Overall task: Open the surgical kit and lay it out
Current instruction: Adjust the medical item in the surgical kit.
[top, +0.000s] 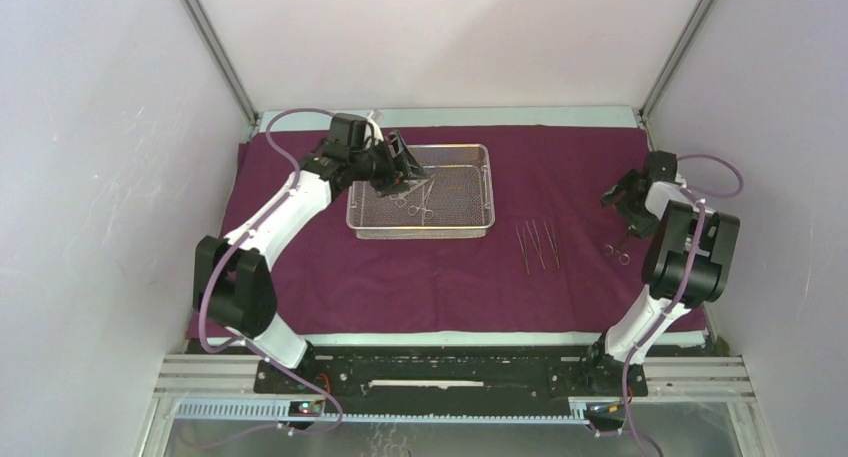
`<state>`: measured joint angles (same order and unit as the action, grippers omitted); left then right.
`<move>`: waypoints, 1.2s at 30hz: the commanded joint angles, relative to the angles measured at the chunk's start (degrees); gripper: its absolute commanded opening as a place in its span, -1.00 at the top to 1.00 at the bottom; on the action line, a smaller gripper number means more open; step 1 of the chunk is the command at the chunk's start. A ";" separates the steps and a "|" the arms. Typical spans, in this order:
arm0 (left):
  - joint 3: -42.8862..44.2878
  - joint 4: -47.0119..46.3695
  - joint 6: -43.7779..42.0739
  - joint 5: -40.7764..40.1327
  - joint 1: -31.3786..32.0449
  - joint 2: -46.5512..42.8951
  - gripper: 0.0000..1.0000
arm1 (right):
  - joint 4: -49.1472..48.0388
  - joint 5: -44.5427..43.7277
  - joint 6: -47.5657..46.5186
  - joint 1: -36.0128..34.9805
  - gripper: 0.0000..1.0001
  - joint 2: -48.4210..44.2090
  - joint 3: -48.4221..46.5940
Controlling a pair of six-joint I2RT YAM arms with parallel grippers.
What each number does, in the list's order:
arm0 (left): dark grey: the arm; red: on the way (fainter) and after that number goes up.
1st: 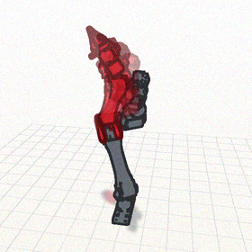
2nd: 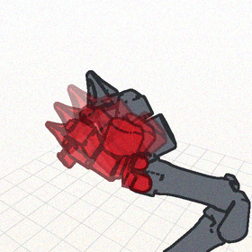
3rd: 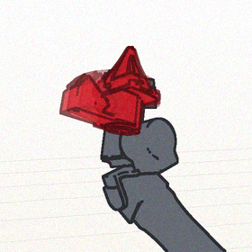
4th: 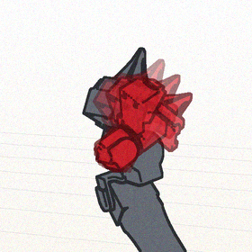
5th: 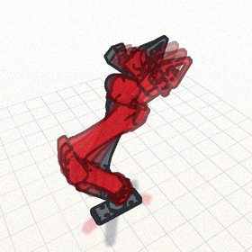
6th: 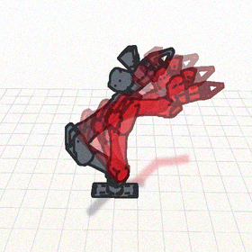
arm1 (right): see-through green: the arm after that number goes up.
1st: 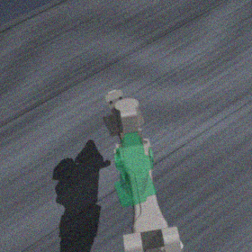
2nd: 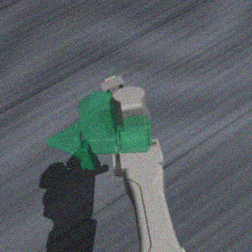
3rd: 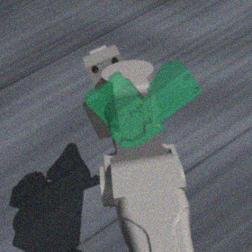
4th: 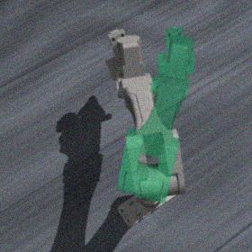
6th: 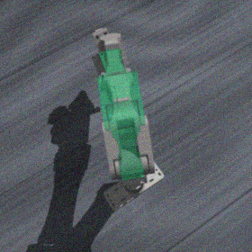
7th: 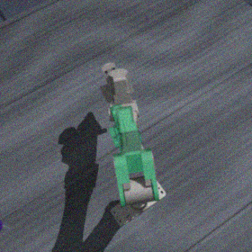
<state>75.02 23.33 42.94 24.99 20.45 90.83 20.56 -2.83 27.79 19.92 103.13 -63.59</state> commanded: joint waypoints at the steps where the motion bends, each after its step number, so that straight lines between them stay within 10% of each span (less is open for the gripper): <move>1: 2.77 -0.87 -1.45 -0.20 -0.32 0.12 -0.38 | 1.30 1.76 -0.60 -3.02 -0.98 1.68 -1.50; 16: 1.87 -1.85 -0.96 0.09 -0.32 0.12 -0.37 | 7.15 3.08 -4.43 -5.28 -0.88 7.18 -8.22; 36: -5.37 -8.64 1.27 3.68 -0.33 -4.59 -0.38 | 15.83 -11.79 -7.54 -9.90 0.09 5.02 -4.68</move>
<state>71.31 18.94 43.42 26.33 20.45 89.19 29.30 -11.00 21.32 10.28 108.60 -70.78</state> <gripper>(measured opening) 0.690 0.483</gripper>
